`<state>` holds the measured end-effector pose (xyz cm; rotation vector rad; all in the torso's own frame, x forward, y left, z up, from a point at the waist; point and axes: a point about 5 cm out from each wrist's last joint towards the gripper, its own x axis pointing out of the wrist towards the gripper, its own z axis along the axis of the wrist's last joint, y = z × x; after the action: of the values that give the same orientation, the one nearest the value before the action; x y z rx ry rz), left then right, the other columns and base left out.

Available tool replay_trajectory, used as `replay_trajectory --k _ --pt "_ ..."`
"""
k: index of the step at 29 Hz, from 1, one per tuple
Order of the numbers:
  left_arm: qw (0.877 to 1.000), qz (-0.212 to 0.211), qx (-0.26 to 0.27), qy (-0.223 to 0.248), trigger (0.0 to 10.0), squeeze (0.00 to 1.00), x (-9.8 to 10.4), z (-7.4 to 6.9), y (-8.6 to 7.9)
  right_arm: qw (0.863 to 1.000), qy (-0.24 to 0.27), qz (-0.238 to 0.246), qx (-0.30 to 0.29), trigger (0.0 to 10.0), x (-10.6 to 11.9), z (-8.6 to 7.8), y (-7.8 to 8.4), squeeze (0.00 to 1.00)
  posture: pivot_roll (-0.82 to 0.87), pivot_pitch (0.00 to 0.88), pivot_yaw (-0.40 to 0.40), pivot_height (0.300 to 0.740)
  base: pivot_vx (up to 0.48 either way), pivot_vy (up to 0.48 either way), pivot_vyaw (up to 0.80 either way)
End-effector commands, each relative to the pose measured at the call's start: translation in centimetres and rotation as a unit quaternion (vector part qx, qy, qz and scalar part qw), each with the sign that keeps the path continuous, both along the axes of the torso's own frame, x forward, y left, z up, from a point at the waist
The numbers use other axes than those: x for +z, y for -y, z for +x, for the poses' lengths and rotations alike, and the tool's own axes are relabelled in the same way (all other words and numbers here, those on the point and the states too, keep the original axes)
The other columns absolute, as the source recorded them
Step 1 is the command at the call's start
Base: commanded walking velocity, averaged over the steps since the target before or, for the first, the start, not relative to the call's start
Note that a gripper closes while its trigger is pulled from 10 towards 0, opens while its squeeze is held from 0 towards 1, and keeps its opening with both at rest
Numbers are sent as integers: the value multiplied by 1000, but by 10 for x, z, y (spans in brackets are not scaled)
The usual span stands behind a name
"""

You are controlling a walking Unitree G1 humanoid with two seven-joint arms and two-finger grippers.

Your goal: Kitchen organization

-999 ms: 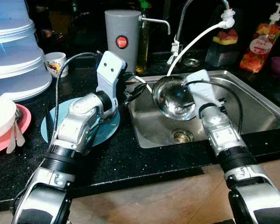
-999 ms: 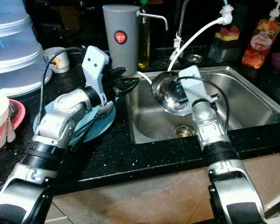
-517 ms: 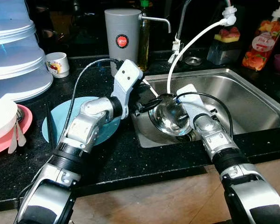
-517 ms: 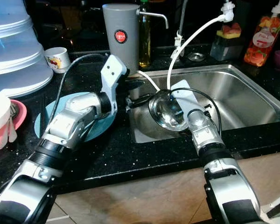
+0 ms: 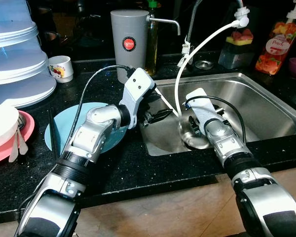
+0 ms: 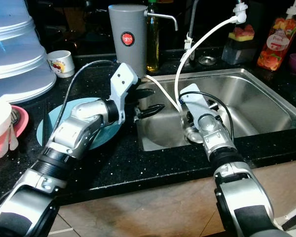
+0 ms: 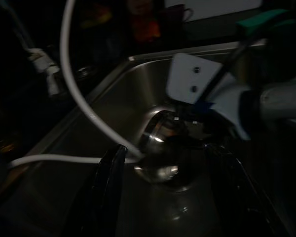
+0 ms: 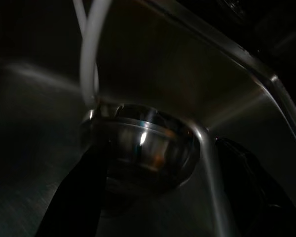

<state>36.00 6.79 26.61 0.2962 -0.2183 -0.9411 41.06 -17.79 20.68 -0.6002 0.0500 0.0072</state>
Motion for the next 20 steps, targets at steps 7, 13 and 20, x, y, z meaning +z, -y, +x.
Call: replay_trajectory --k 7,13,20 --pt "988 -41 142 38 10000 0 18 12 -31 983 98 155 12 10000 33 1 -9 0 -43 55 39 740 0 0 0" --pt "965 -92 238 54 10000 0 27 11 -56 935 161 313 41 10000 55 -7 -20 0 -33 55 37 740 0 0 0" --pt "911 -155 376 75 10000 0 35 -7 -104 857 204 457 123 10000 69 -33 -49 0 -23 49 29 740 0 0 0"
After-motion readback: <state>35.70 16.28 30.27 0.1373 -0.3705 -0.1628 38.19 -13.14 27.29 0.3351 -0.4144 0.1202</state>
